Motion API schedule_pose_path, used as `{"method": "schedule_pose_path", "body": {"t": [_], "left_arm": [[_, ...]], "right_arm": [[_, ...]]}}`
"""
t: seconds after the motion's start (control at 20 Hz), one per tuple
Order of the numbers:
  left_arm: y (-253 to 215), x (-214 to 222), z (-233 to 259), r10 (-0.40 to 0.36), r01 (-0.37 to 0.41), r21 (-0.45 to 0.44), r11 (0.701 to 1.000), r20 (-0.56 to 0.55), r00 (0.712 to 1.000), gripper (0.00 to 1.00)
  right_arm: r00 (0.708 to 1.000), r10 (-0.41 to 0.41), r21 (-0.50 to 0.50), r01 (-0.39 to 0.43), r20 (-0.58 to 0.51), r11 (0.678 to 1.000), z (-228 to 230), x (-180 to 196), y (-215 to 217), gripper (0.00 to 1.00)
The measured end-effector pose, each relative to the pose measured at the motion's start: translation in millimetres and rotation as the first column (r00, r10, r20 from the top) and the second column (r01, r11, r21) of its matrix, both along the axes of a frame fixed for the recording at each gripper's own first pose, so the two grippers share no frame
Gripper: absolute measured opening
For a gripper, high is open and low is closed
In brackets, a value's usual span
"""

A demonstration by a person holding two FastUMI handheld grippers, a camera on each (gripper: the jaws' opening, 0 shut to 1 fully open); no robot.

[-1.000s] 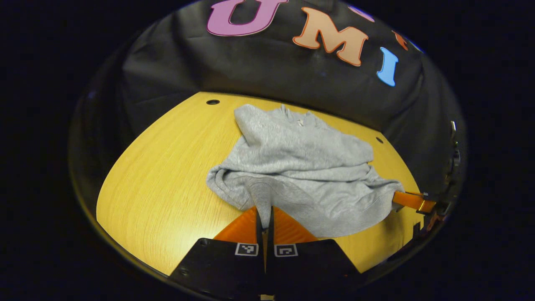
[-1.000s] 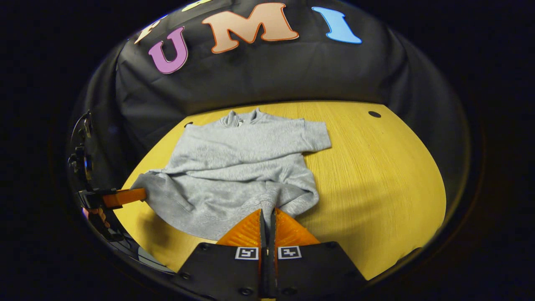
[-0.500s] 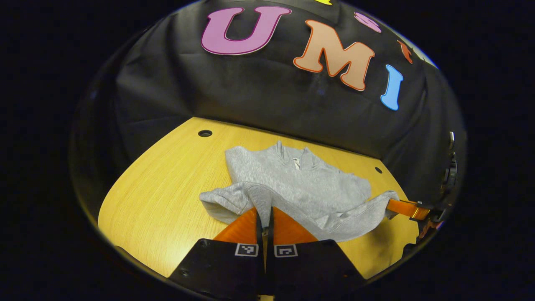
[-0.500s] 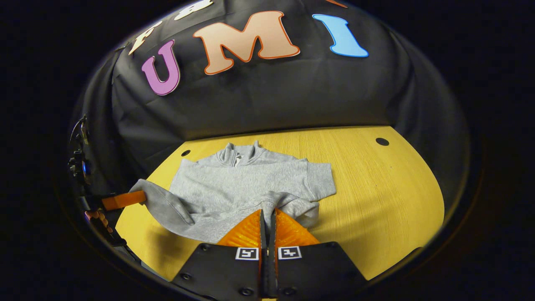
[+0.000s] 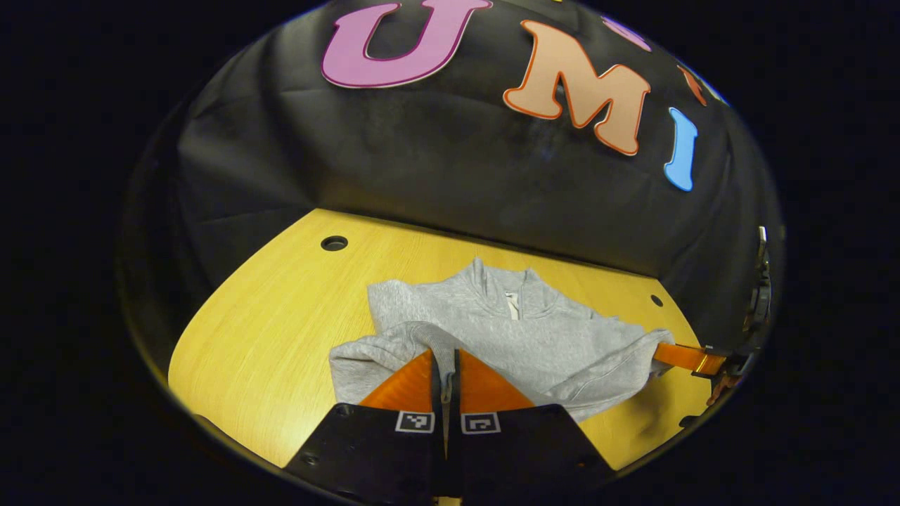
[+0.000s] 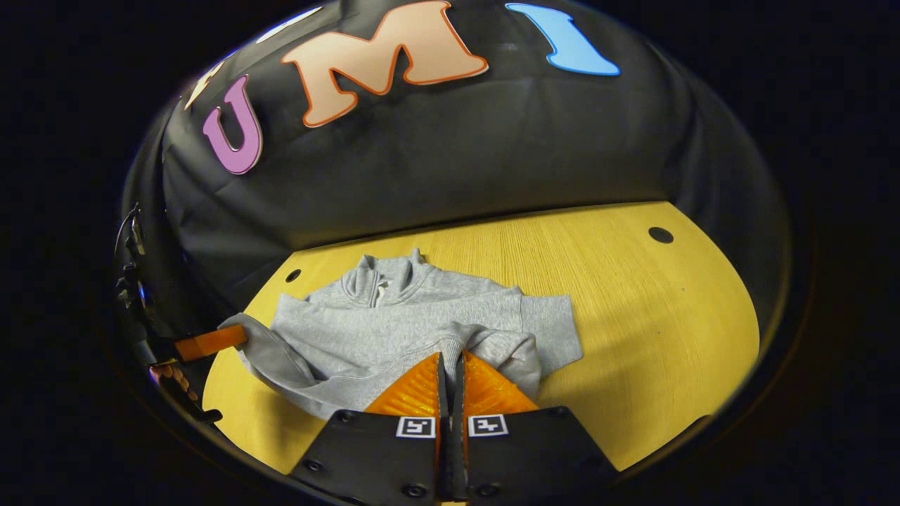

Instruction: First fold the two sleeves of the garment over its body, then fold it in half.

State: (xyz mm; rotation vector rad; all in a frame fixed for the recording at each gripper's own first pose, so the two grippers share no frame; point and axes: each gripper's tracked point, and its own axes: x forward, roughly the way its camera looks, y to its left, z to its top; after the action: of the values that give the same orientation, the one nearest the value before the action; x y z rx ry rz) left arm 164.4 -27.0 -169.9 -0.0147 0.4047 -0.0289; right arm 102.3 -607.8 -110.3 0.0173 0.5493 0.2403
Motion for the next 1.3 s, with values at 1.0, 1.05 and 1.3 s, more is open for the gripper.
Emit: {"method": "schedule_pose_path", "body": {"t": [1.0, 1.05, 1.3], "left_arm": [[-9.1, 11.9, 12.3, 0.041, -0.039, -0.066, 0.997, 0.025, 0.999, 0.93], [-9.5, 6.5, 24.3, 0.034, -0.031, -0.062, 0.998, 0.047, 0.998, 0.93], [-9.4, -34.7, 65.6, -0.009, 0.005, 0.035, 0.999, 0.118, 0.993, 0.94]], "right_arm": [[0.994, 0.018, 0.076, -0.026, 0.110, 0.997, 37.6, 11.6, 17.6, 0.93], [0.991, 0.014, 0.081, -0.026, 0.134, 0.996, 49.0, 6.3, 16.1, 0.93], [0.971, 0.013, 0.074, -0.031, 0.239, 0.997, 99.2, -31.1, 8.9, 0.97]]}}
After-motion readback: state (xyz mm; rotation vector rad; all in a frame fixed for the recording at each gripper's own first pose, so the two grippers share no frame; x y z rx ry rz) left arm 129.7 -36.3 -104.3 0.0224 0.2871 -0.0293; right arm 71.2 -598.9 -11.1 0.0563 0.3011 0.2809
